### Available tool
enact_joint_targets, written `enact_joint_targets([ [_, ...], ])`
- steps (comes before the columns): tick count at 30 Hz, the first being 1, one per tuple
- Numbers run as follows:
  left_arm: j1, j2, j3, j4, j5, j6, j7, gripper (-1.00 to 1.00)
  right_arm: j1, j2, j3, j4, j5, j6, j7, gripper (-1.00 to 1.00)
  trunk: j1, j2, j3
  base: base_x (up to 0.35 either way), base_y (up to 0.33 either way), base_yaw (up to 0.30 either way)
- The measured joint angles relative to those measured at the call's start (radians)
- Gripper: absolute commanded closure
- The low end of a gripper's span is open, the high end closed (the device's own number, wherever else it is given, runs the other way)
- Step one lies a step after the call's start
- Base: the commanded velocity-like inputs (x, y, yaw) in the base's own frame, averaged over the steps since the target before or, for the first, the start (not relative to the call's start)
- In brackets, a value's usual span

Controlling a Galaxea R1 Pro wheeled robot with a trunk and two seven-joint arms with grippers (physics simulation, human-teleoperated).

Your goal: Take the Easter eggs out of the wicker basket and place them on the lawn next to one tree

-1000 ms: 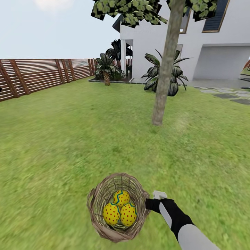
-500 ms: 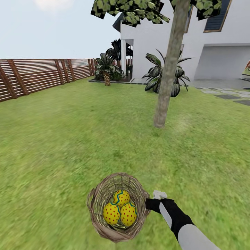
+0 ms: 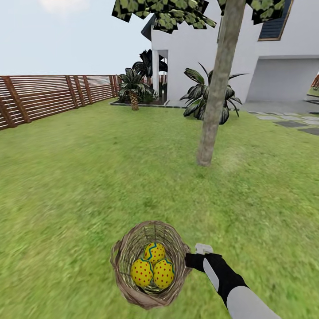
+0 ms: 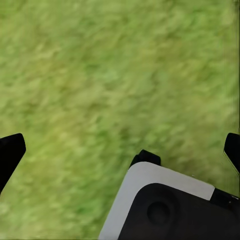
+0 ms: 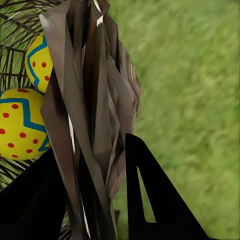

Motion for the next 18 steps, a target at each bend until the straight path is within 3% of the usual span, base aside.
enact_joint_targets([
  [18, 0.0, 0.0, 0.0, 0.0, 0.0, 0.0, 0.0, -1.0, 0.0, 0.001, 0.0, 0.001, 0.002, 0.0, 0.0, 1.0, 0.0, 0.0, 0.0, 0.327, 0.047, -0.024],
])
